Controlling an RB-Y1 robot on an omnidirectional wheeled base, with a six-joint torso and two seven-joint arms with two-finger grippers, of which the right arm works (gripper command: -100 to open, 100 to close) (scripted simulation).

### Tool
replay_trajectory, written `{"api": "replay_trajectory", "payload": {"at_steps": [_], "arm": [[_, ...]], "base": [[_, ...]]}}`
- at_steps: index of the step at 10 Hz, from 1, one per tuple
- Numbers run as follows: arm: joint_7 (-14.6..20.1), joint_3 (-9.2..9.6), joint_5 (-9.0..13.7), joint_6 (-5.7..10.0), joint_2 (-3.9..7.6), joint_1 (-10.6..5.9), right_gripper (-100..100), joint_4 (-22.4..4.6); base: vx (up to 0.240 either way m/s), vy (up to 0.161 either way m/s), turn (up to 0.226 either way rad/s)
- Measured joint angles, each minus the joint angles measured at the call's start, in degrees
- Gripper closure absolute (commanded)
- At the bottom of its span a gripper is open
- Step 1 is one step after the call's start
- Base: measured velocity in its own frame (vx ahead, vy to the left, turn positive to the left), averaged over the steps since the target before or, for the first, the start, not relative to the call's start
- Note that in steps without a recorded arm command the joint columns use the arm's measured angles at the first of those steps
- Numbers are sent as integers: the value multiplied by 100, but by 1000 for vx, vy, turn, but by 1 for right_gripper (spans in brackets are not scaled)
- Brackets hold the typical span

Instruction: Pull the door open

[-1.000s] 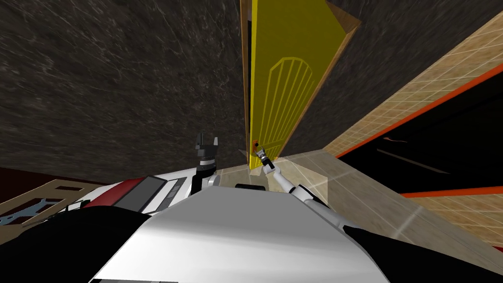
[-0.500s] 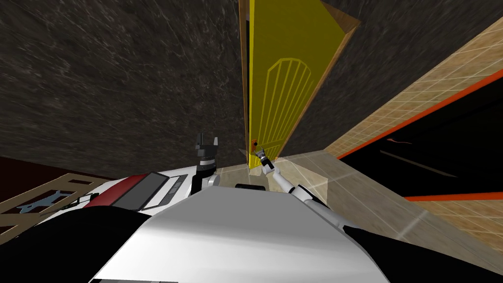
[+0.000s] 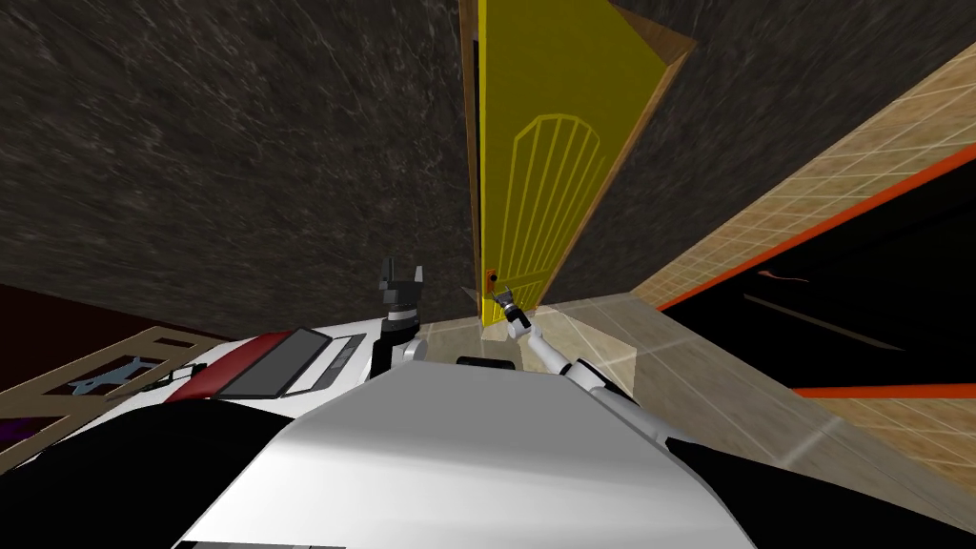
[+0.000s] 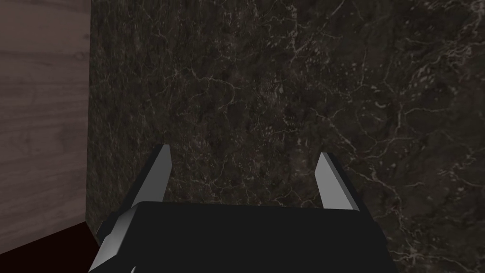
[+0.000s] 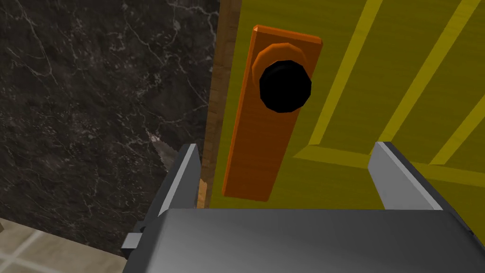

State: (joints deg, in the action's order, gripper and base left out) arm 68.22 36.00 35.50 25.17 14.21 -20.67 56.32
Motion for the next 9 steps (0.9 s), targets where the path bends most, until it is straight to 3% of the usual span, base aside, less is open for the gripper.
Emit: {"api": "replay_trajectory", "payload": {"at_steps": [5,7,9], "arm": [[660,105,381,-66,-37,6,-100,52],[770,120,444,-83,-43,14,-100,71],[894,79,470,8,137,62,-100,2]], "base": [[-3,-73,37],[-7,23,100],[-3,134,135]]}}
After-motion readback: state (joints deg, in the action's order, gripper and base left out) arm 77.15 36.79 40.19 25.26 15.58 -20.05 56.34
